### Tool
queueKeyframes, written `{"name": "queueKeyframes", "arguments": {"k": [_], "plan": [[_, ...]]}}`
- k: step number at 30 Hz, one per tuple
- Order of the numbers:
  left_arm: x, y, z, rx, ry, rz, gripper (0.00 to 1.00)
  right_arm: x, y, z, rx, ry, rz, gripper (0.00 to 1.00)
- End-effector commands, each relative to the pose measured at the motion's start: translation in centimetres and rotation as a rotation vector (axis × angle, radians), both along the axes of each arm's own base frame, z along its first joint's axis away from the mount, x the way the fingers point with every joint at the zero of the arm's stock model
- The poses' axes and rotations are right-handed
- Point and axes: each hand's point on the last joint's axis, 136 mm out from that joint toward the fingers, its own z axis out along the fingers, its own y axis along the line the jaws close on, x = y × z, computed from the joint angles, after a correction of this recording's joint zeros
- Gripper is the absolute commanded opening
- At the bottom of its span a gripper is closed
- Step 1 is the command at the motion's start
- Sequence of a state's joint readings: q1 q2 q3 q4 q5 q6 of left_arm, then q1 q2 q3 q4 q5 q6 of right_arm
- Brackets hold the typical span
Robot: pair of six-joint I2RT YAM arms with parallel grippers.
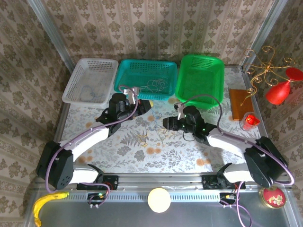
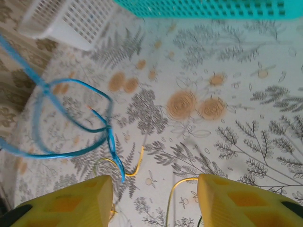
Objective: Untangle the cables
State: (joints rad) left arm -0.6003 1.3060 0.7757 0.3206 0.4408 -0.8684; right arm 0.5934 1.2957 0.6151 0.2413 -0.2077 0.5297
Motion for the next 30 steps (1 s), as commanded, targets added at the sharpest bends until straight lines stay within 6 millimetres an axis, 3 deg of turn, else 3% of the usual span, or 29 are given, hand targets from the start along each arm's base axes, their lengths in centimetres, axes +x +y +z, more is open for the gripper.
{"name": "queueKeyframes", "arguments": {"k": [1, 6, 11, 25, 30], "plan": [[0.2, 0.2, 2.2, -0.037, -0.019, 0.015, 0.00, -0.4, -1.6, 1.4, -0.013, -0.026, -0.050, 0.56], [0.2, 0.2, 2.4, -0.049, -0.020, 0.017, 0.00, -0.6, -1.7, 4.5, 0.030, -0.079, -0.053, 0.64], [0.1, 0.4, 2.9, -0.063, -0.021, 0.027, 0.00, -0.4, -0.4, 5.4, 0.096, -0.076, -0.020, 0.66], [0.0, 1.2, 6.0, -0.151, -0.039, 0.077, 0.00, -1.2, 2.4, 0.5, 0.137, -0.018, 0.023, 0.66], [-0.1, 1.5, 7.1, -0.177, -0.051, 0.096, 0.00, -1.4, 3.8, -0.3, 0.158, -0.024, 0.045, 0.65]]}}
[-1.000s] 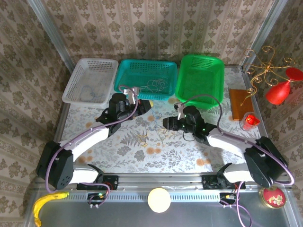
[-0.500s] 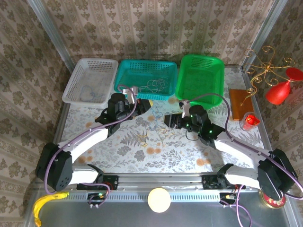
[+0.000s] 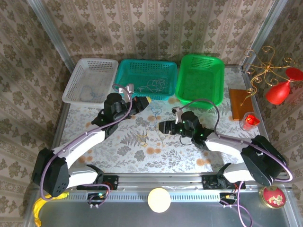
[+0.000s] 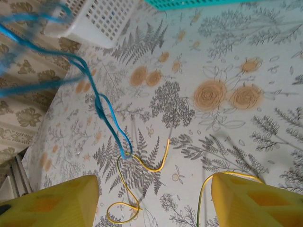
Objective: Untangle the cables
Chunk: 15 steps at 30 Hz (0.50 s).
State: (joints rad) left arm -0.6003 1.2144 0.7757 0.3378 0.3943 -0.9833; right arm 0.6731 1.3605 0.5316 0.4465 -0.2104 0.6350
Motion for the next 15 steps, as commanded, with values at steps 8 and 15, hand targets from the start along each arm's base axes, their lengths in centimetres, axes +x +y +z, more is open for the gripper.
{"name": "queueKeyframes", "arguments": {"k": [8, 15], "plan": [[0.1, 0.9, 4.1, -0.097, -0.056, 0.054, 0.00, 0.9, 3.0, 0.9, 0.084, -0.066, 0.002, 0.64], [-0.1, 1.0, 4.4, -0.108, -0.059, 0.058, 0.00, 2.3, 3.5, 1.7, 0.098, -0.094, -0.033, 0.62]]}}
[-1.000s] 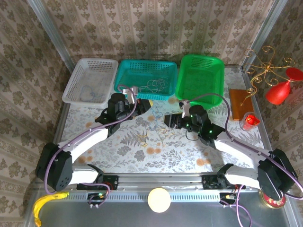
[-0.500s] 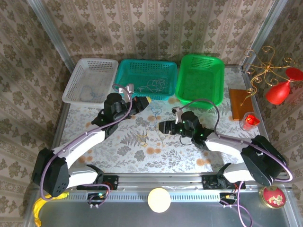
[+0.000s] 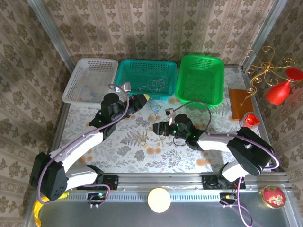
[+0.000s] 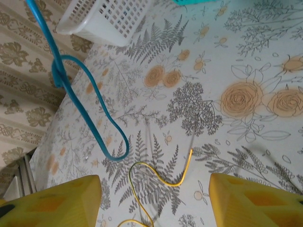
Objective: Untangle the cables
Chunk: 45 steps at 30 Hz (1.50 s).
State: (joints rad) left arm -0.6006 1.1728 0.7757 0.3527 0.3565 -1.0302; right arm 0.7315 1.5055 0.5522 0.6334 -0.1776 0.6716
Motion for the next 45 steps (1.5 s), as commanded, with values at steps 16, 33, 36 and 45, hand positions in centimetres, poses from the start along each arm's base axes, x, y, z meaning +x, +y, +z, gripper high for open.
{"name": "queueKeyframes", "arguments": {"k": [16, 33, 36, 45], "plan": [[0.3, 1.8, 3.4, -0.080, -0.065, 0.035, 0.00, 4.8, -4.4, -2.3, -0.045, 0.016, -0.264, 0.00], [0.8, 6.4, -0.9, 0.044, -0.058, 0.124, 0.00, 5.1, -11.8, 5.6, -0.063, -0.072, -0.381, 0.00], [0.6, 6.2, -1.4, 0.073, -0.073, 0.102, 0.03, 4.7, -10.7, 8.6, -0.055, -0.108, -0.303, 0.00], [-0.2, 4.6, -1.6, 0.044, -0.106, 0.018, 0.56, 3.8, -9.1, 15.2, 0.050, -0.168, -0.211, 0.00]]}}
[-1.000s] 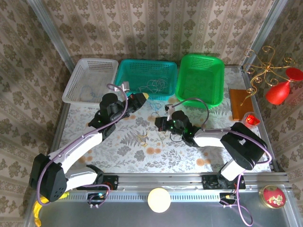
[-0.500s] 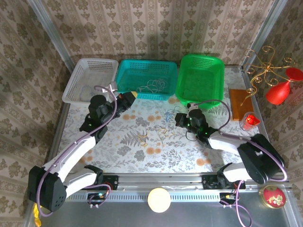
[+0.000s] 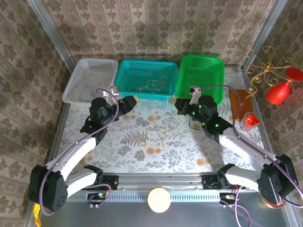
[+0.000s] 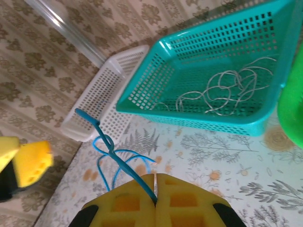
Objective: Untangle the cables
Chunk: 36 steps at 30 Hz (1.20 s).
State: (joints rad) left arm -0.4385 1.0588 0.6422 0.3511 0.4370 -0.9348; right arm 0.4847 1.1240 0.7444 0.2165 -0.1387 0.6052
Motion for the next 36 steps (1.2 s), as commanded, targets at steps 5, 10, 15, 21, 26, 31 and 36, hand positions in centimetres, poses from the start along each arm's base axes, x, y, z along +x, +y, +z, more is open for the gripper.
{"name": "queueKeyframes", "arguments": {"k": [5, 10, 15, 21, 26, 31, 36], "plan": [[-2.8, -3.7, 0.5, -0.006, -0.088, -0.150, 0.70, -0.8, 1.0, 3.0, 0.085, -0.001, 0.062, 0.00], [-4.1, -5.7, -0.5, -0.046, -0.089, -0.175, 0.77, -1.0, 1.2, 4.2, 0.137, -0.011, 0.060, 0.00], [-4.3, -7.5, -1.2, -0.088, -0.092, -0.173, 0.82, -1.1, 1.1, 5.0, 0.180, -0.019, 0.051, 0.00], [-2.9, -7.9, -1.9, -0.127, -0.084, -0.102, 0.86, -1.6, 1.5, 6.1, 0.228, -0.033, 0.063, 0.00], [-1.9, -7.8, -1.9, -0.149, -0.084, -0.055, 0.87, -2.1, 1.8, 6.7, 0.248, -0.045, 0.074, 0.00], [-1.3, -8.1, -1.8, -0.150, -0.084, -0.047, 0.87, -2.5, 2.2, 7.1, 0.262, -0.051, 0.088, 0.00], [-0.6, -7.9, -2.2, -0.147, -0.083, -0.014, 0.87, -3.2, 2.9, 7.4, 0.279, -0.052, 0.111, 0.00]]}}
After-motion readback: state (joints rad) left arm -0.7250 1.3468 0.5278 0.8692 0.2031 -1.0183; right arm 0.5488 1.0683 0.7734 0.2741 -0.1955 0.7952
